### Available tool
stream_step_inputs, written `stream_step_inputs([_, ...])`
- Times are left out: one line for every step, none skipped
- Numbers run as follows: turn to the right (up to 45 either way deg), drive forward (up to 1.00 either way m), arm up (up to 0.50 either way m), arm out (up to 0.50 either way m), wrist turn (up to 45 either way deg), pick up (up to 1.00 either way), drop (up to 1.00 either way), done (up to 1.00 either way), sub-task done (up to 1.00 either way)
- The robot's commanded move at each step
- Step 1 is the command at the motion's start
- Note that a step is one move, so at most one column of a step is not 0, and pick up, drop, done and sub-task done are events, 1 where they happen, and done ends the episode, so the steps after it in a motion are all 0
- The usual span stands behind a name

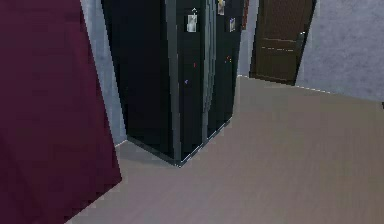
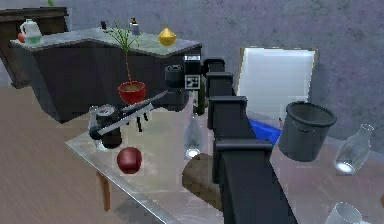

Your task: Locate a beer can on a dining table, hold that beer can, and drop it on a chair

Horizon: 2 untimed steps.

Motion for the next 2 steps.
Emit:
stream_step_inputs([0.0, 0.0, 0.0, 0.0, -45.0, 0.0, 0.0, 0.0, 0.0])
stream_step_inputs([0.0, 0.0, 0.0, 0.0, -9.0, 0.0, 0.0, 0.0, 0.0])
